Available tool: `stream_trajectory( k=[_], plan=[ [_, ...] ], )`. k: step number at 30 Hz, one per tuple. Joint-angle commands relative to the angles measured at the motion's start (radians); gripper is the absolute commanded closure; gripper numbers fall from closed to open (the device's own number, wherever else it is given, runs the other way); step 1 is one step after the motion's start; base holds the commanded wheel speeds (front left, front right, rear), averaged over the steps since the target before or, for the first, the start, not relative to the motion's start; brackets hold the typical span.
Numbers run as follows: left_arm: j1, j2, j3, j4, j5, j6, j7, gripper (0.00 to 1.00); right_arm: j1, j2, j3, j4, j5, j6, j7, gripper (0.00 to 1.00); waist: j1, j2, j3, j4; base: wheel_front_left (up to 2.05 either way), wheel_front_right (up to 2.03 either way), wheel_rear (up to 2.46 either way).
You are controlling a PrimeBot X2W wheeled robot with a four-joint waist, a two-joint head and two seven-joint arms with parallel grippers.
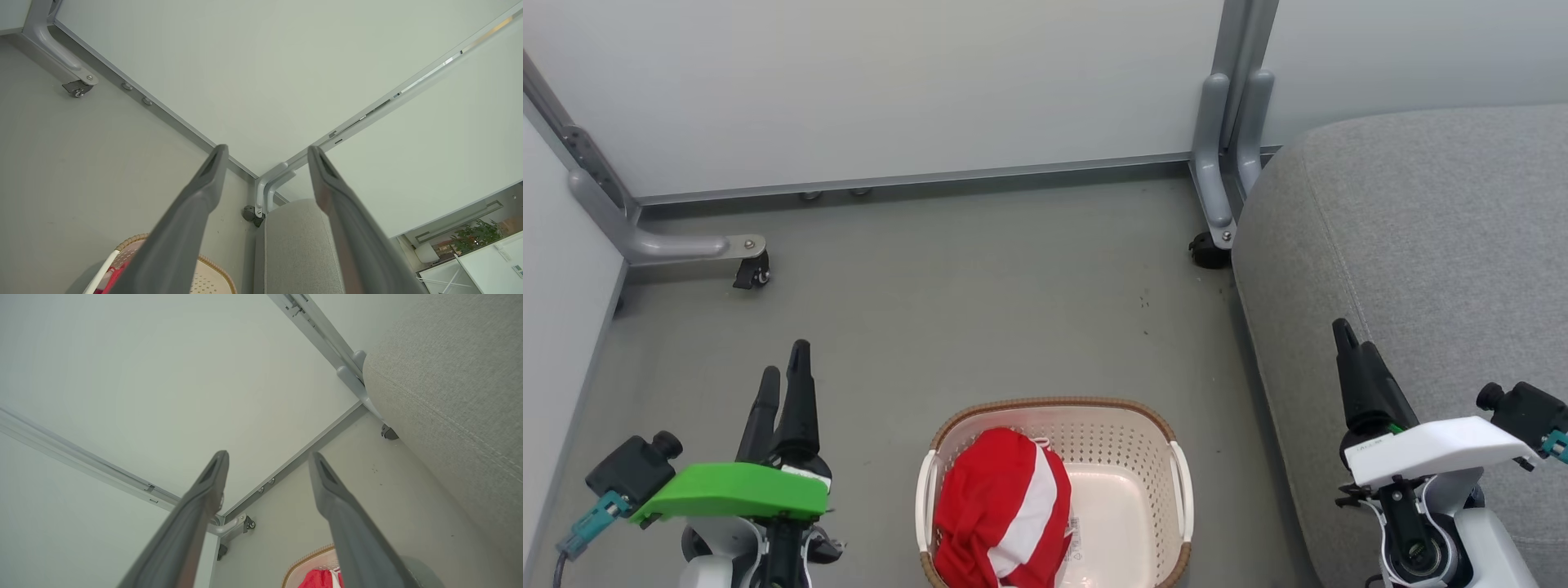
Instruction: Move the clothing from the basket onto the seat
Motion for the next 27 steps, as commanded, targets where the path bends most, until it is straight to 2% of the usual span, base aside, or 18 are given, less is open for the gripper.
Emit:
stream_trajectory(
  k=[1,13,27],
  plan=[
    [-0.034,0.012,-0.004,-0.008,0.041,-0.003,-0.009,0.00,-0.025,-0.009,0.003,-0.016,-0.039,0.000,-0.011,0.00,0.0000,0.0000,0.000,0.000,0.00,0.00,0.00],
    [-0.034,0.011,-0.020,0.005,0.228,-0.003,-0.048,0.00,-0.027,-0.011,0.023,-0.010,-0.224,0.000,-0.049,0.00,0.0000,0.0000,0.002,0.000,0.00,0.00,0.00],
    [-0.038,0.005,-0.026,0.025,0.408,-0.004,-0.087,0.00,-0.028,-0.011,0.042,-0.008,-0.385,0.000,-0.088,0.00,0.0000,0.0000,0.008,-0.001,0.00,0.00,0.00]
  ],
)
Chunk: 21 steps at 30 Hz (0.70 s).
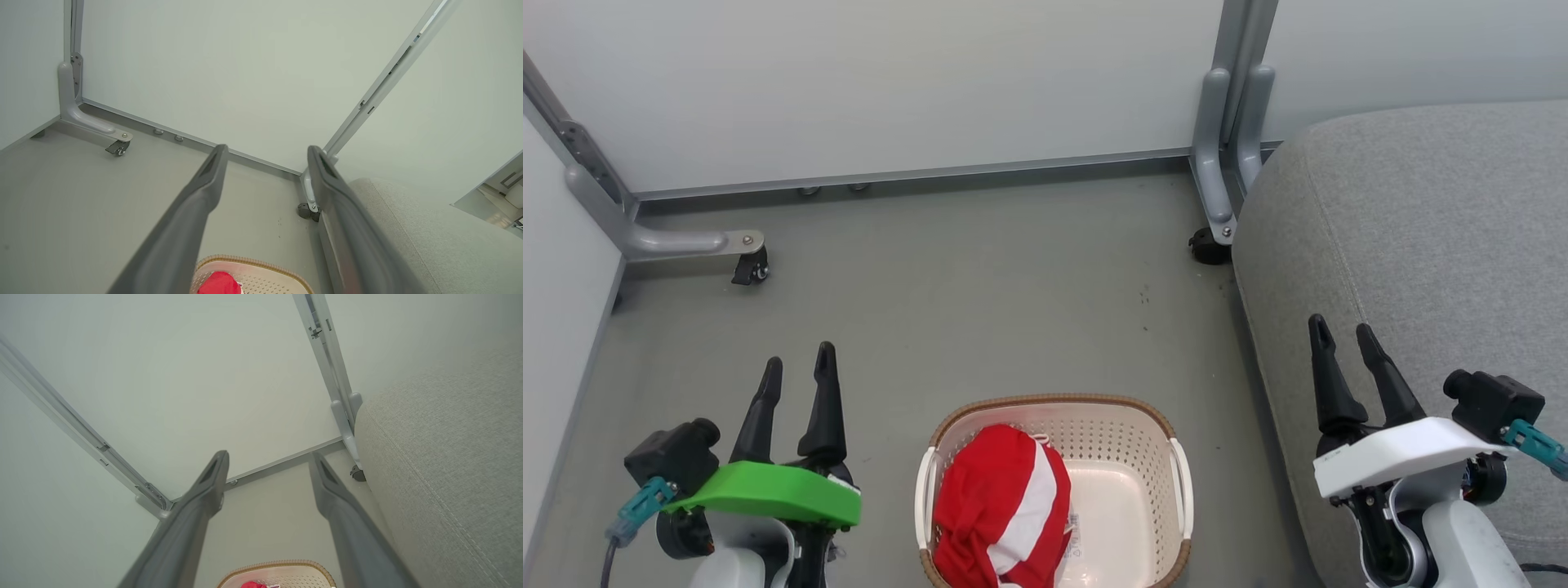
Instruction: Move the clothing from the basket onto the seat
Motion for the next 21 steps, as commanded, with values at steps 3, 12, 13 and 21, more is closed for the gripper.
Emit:
stream_trajectory(
  k=[3,12,13,21],
  plan=[
    [-0.029,0.003,-0.001,-0.001,0.055,-0.004,-0.014,0.00,-0.019,-0.008,0.008,-0.007,-0.049,0.000,-0.016,0.00,-0.0001,-0.0001,0.001,0.000,0.00,0.00,0.00],
    [-0.028,0.001,-0.008,0.015,0.145,-0.004,-0.037,0.00,-0.020,-0.005,0.016,0.006,-0.134,0.000,-0.038,0.00,-0.0001,-0.0001,0.002,-0.001,0.00,0.00,0.00],
    [-0.027,0.001,-0.009,0.017,0.153,-0.004,-0.039,0.00,-0.021,-0.005,0.018,0.006,-0.142,0.000,-0.041,0.00,-0.0001,-0.0001,0.002,-0.001,0.00,0.00,0.00],
    [-0.023,-0.001,-0.012,0.037,0.220,-0.004,-0.058,0.00,-0.023,-0.003,0.022,0.021,-0.209,0.000,-0.059,0.00,-0.0001,-0.0001,0.004,-0.003,0.00,0.00,0.00]
  ],
)
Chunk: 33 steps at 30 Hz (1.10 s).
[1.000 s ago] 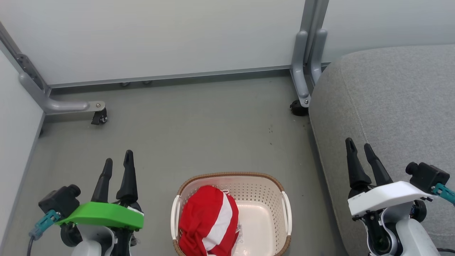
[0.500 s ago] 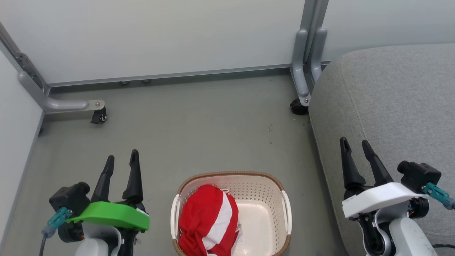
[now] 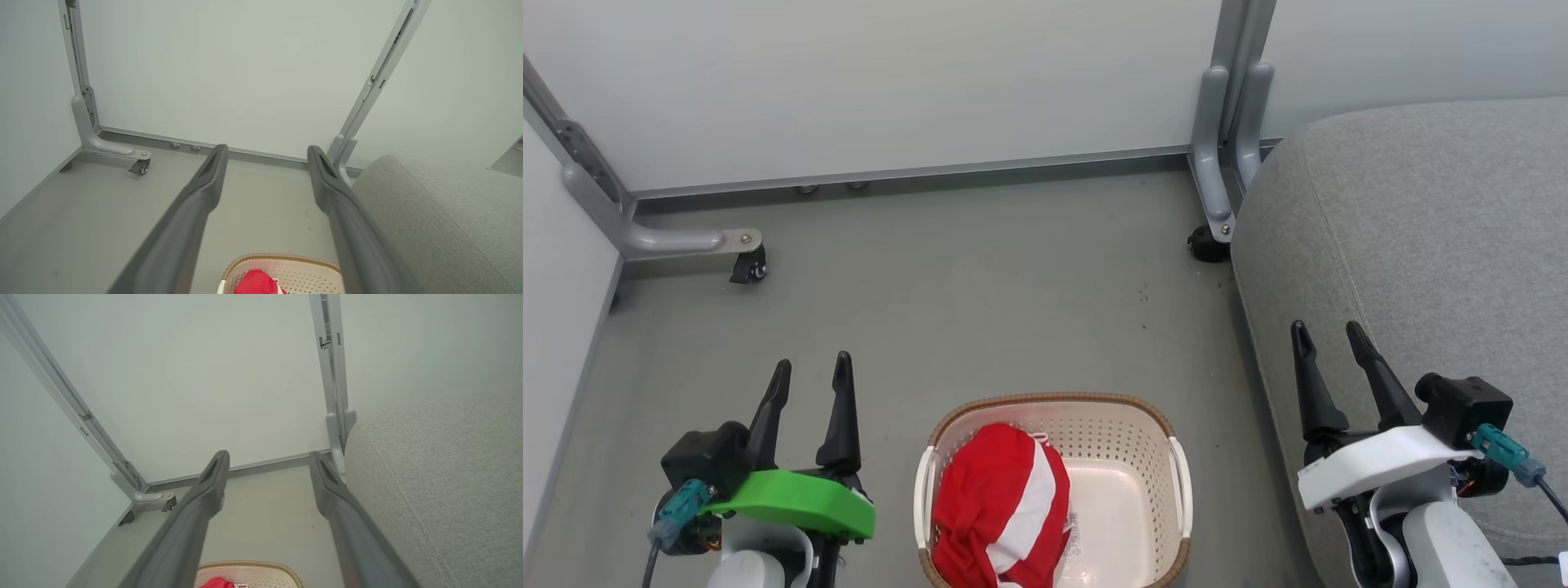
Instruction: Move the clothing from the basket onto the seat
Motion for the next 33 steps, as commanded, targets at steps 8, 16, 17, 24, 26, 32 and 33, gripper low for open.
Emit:
stream_trajectory(
  k=[8,16,17,24,26,32,33],
  plan=[
    [-0.020,0.002,-0.004,0.018,0.082,-0.003,-0.025,0.00,-0.018,0.002,0.005,0.006,-0.078,0.000,-0.027,0.00,-0.0001,0.0000,-0.001,0.001,0.00,0.00,0.00],
    [-0.022,0.002,-0.016,0.037,0.131,-0.002,-0.041,0.00,-0.017,0.004,0.012,0.020,-0.119,0.000,-0.042,0.00,-0.0001,0.0000,-0.001,0.003,0.00,0.00,0.00],
    [-0.022,0.002,-0.017,0.039,0.137,-0.001,-0.043,0.00,-0.018,0.005,0.014,0.022,-0.125,0.000,-0.044,0.00,-0.0001,0.0000,-0.001,0.003,0.00,0.00,0.00],
    [-0.019,0.002,-0.023,0.046,0.174,0.003,-0.056,0.00,-0.021,0.001,0.022,0.033,-0.160,0.000,-0.057,0.00,-0.0001,0.0000,-0.002,0.002,0.00,0.00,0.00],
    [-0.017,0.002,-0.023,0.052,0.184,0.006,-0.059,0.00,-0.020,0.001,0.024,0.037,-0.172,0.000,-0.060,0.00,-0.0001,0.0000,-0.003,0.001,0.00,0.00,0.00],
    [-0.019,0.002,-0.027,0.068,0.211,0.013,-0.069,0.00,-0.020,0.002,0.028,0.044,-0.198,0.000,-0.070,0.00,-0.0001,0.0000,-0.004,0.002,0.00,0.00,0.00],
    [-0.019,0.002,-0.027,0.070,0.215,0.014,-0.071,0.00,-0.020,0.002,0.028,0.045,-0.200,0.000,-0.072,0.00,-0.0001,0.0000,-0.004,0.002,0.00,0.00,0.00]
  ],
)
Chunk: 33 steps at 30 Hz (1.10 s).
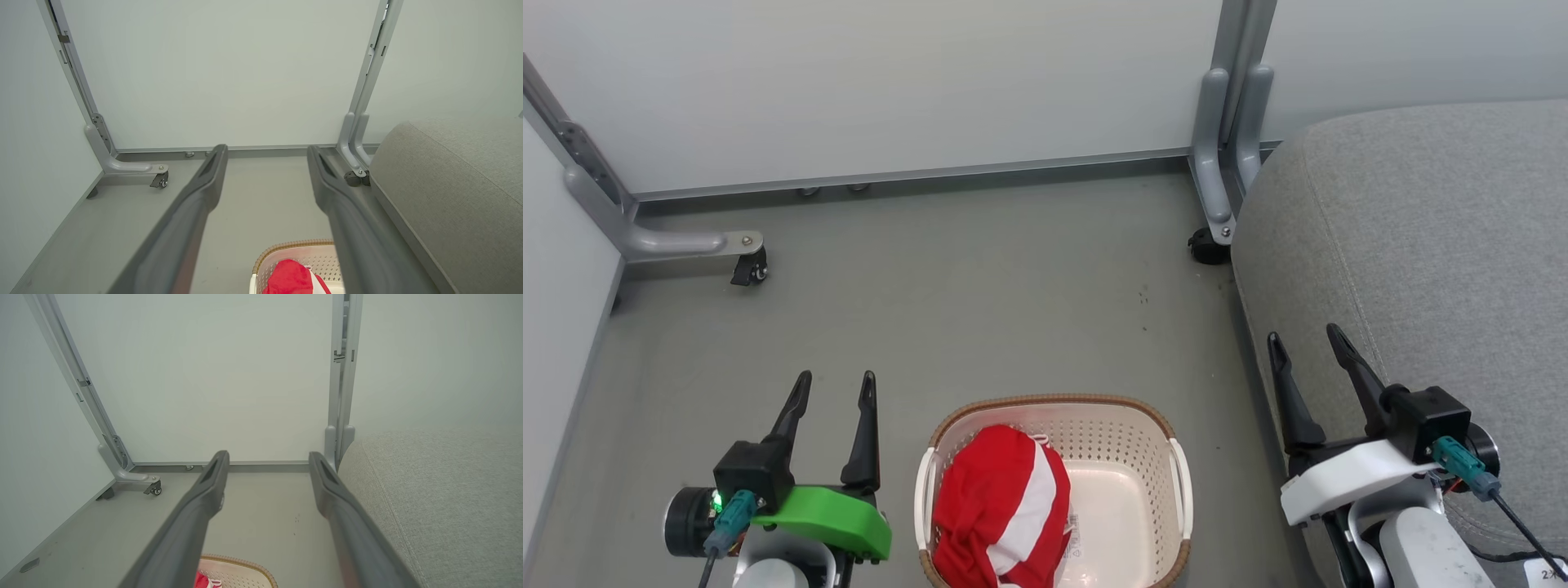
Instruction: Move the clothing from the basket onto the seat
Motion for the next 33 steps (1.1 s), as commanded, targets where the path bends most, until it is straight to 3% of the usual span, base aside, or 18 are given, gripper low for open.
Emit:
stream_trajectory(
  k=[1,24,33],
  plan=[
    [-0.020,0.003,0.000,0.007,0.019,0.005,-0.008,0.00,-0.015,-0.003,0.004,0.004,-0.020,0.000,-0.008,0.00,0.0000,0.0000,0.000,0.000,0.00,0.00,0.00],
    [-0.028,0.003,0.000,0.037,0.024,0.026,-0.008,0.00,-0.020,-0.005,-0.001,0.001,-0.013,0.000,0.003,0.00,0.0000,0.0000,0.011,-0.003,0.00,0.00,0.00],
    [-0.097,0.003,-0.122,0.126,0.031,0.061,-0.008,0.00,-0.061,-0.018,0.000,-0.038,-0.010,0.000,0.012,0.00,0.0000,0.0000,0.111,-0.028,0.00,0.00,0.00]
  ],
)
